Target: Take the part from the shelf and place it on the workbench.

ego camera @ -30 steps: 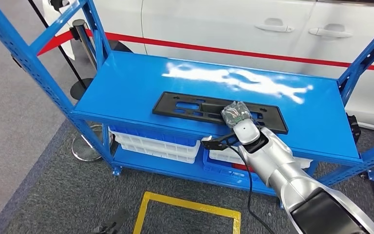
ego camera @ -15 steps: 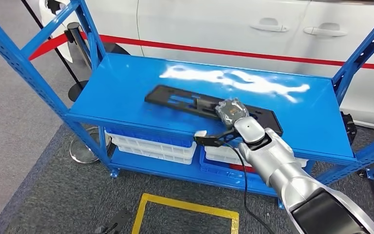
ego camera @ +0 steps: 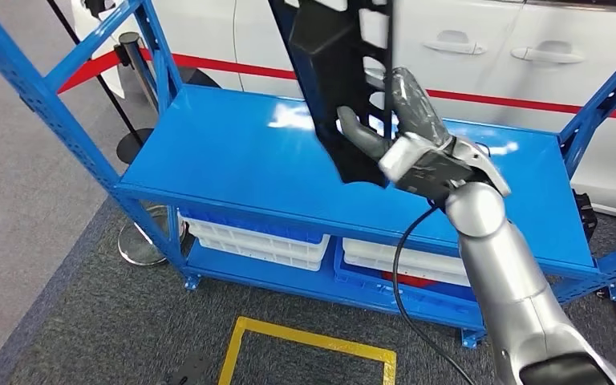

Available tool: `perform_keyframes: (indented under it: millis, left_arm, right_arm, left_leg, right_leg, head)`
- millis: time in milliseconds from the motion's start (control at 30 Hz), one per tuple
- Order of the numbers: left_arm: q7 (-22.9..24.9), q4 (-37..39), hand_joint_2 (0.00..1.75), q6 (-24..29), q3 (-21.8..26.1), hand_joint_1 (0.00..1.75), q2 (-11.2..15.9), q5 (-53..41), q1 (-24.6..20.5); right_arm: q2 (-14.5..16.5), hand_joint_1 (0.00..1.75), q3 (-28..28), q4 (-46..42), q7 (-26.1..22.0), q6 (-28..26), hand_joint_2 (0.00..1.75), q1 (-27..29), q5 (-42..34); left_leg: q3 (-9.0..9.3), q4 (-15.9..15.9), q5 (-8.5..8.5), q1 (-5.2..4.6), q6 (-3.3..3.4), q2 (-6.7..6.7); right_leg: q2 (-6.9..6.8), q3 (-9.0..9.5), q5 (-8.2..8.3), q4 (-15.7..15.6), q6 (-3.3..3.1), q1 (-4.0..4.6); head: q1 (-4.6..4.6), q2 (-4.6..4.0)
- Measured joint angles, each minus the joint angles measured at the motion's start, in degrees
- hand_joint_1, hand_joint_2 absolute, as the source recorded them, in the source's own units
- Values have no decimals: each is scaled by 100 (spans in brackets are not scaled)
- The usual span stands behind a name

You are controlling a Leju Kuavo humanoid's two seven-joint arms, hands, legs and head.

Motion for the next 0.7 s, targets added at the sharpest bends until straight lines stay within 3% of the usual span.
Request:
perform_keyframes:
  millis: [133,167,267,300,333,367,433,500,633,700]
  left_arm:
    - [-68,0,175,123,15,0,-7,23,15]
    - [-91,0,175,166,22,0,-7,37,15]
    - [-183,0,175,278,70,0,-11,103,27]
    - [-219,0,175,305,91,0,-13,125,38]
    - [-261,0,175,329,107,0,-15,142,52]
    - [-303,0,175,347,121,0,-15,150,62]
    - [-369,0,175,387,140,0,-12,149,71]
    - [-425,0,175,488,150,0,-9,129,76]
    - [-470,0,175,784,150,0,-15,24,107]
    - [-470,0,175,874,150,0,-20,-10,104]
  right_arm:
    - [-139,168,-202,-1088,-10,556,175,637,-1220]
    - [-159,168,-216,-1270,-38,645,175,835,-1389]
    - [-199,170,-199,-1653,-229,774,175,1583,-1688]
    - [-214,171,-184,-1738,-273,796,175,1853,-1748]
    - [-229,171,-167,-1808,-292,816,175,2106,-1802]
    - [-241,170,-147,-1883,-298,838,175,2363,-1853]
    - [-262,168,-105,-2063,-299,865,175,2800,-1910]
    - [-281,168,-73,-2238,-275,857,175,3105,-1907]
    - [-315,168,-58,-2468,-211,848,175,3445,-1891]
    - [-333,168,-55,-2535,-192,857,175,3515,-1901]
  left_leg:
    - [-10,86,-111,3,-113,26]
    - [-77,264,-230,7,-133,39]
    - [-544,1326,-724,16,-172,58]
    - [-660,1577,-794,17,-176,58]
    - [-672,1603,-751,16,-172,58]
    - [-570,1394,-604,16,-157,58]
    - [-174,607,-239,3,-96,57]
    - [94,69,-97,-27,-42,53]
    - [163,-87,-67,-23,62,59]
    - [196,-152,-27,6,123,73]
  right_leg:
    - [7,66,-26,-77,-126,-7]
    - [0,86,-20,-99,-162,-19]
    - [-16,108,-28,-109,-214,-5]
    - [-16,110,-31,-105,-221,4]
    - [-13,112,-35,-102,-224,11]
    - [-7,117,-39,-98,-224,18]
    - [4,132,-52,-95,-211,31]
    - [10,128,-57,-86,-171,44]
    - [11,114,-99,-48,-49,37]
    - [12,-45,-360,335,1,29]
  head:
    - [-1,0]
    - [-1,0]
    - [-1,0]
    - [-1,0]
    - [-2,0]
    - [-2,0]
    - [-2,0]
    - [-1,0]
    - [-1,0]
    - [0,0]
